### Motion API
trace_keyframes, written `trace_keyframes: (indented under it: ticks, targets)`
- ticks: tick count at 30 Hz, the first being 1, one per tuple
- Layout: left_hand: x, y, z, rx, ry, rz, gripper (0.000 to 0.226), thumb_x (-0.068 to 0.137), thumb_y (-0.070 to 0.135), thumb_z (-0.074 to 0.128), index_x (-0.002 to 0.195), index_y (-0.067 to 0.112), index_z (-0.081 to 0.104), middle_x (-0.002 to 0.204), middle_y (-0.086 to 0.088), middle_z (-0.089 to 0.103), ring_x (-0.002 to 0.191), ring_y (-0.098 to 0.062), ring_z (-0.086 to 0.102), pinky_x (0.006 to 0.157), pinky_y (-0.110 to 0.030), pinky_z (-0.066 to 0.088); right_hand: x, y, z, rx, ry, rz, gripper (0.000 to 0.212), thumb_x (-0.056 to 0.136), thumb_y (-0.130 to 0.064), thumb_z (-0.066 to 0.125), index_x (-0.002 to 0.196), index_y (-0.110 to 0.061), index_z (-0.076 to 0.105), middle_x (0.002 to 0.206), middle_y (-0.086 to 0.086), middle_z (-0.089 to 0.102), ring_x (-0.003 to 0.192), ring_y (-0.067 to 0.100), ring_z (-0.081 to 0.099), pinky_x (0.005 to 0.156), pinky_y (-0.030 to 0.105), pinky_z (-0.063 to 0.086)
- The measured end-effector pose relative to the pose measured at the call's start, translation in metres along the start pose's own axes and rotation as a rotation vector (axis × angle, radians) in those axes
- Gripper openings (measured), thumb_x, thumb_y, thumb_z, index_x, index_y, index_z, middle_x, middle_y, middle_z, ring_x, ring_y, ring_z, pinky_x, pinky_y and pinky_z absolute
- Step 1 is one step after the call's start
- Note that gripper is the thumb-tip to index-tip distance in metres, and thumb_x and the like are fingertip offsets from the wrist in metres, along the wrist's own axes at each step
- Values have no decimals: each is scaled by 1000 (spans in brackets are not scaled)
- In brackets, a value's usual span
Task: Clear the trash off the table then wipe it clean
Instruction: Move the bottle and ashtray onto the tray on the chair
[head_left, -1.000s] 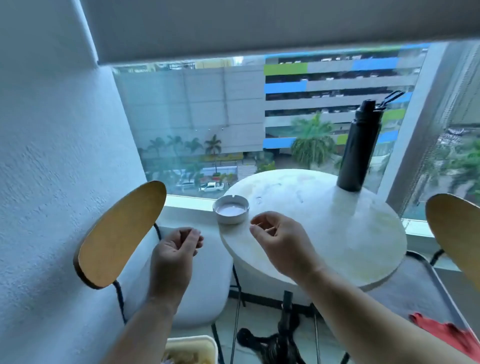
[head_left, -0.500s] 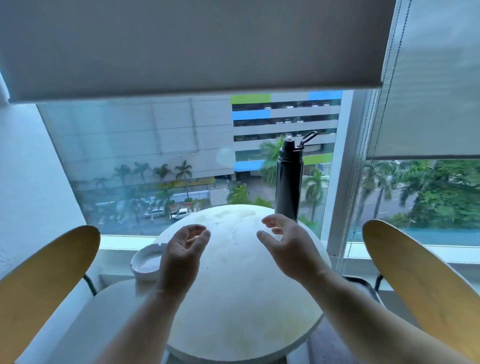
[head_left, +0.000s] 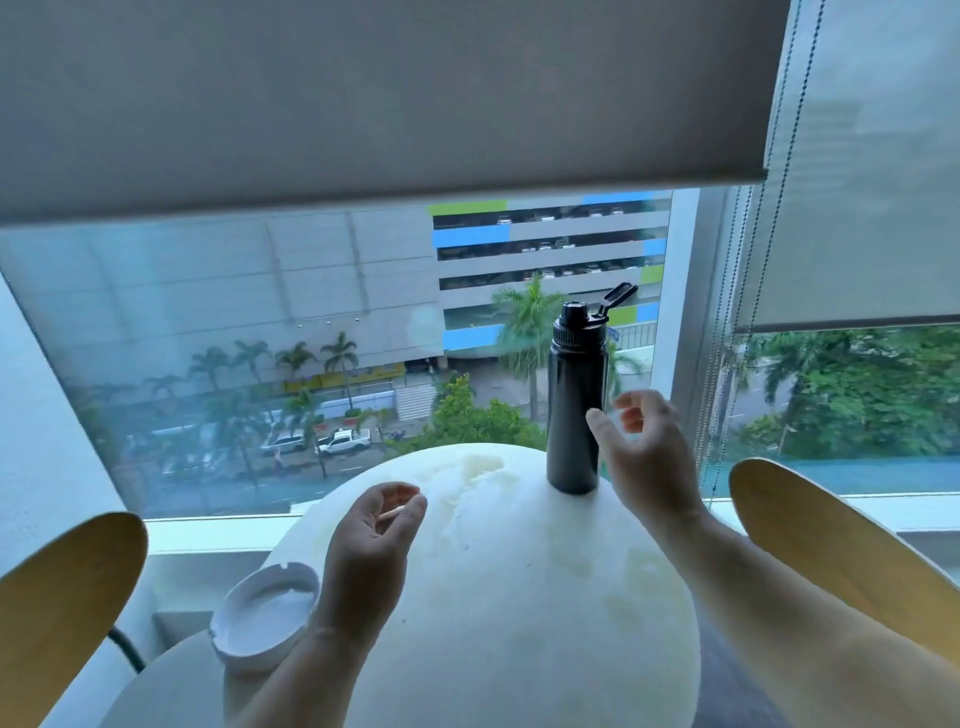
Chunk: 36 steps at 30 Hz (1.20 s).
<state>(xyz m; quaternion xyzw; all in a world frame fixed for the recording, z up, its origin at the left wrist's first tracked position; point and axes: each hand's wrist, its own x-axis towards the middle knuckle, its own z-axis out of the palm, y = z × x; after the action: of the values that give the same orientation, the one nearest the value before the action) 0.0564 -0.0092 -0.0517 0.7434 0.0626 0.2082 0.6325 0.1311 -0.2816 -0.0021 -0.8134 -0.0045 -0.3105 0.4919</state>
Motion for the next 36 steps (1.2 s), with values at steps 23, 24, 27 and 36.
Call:
trace_keyframes:
  ticks: [23, 24, 27, 36]
  targets:
    - [23, -10, 62, -6, -221, 93, 17, 88, 30, 75, 103, 23, 73, 99, 8, 78, 96, -5, 73, 82, -16, 54, 52, 32, 30, 270, -323, 287, 59, 70, -45, 92, 118, -28, 62, 104, -5, 76, 96, 18, 75, 70, 38, 62]
    - [23, -8, 73, 0, -254, 108, 14, 92, 26, 76, 106, 24, 72, 101, 9, 77, 98, -5, 72, 82, -16, 54, 45, 28, 24, 289, -333, 299, 53, 74, -44, 90, 116, -29, 63, 103, -4, 76, 94, 18, 76, 69, 41, 64]
    - [21, 2, 108, 7, -369, 157, 26, 91, 37, 73, 116, 37, 66, 111, 17, 74, 104, -2, 69, 91, -28, 56, 23, 19, 4, 339, -372, 353, 47, 77, -47, 86, 114, -29, 65, 103, -2, 79, 93, 20, 77, 79, 55, 64]
    - [14, 31, 202, -206, -640, 58, 49, 92, 56, 68, 129, 24, 63, 113, -8, 76, 107, -32, 73, 96, -62, 56, -1, 35, -74, 517, -400, 382, 27, 104, -43, 55, 121, -29, 70, 112, 0, 79, 102, 19, 77, 75, 45, 64]
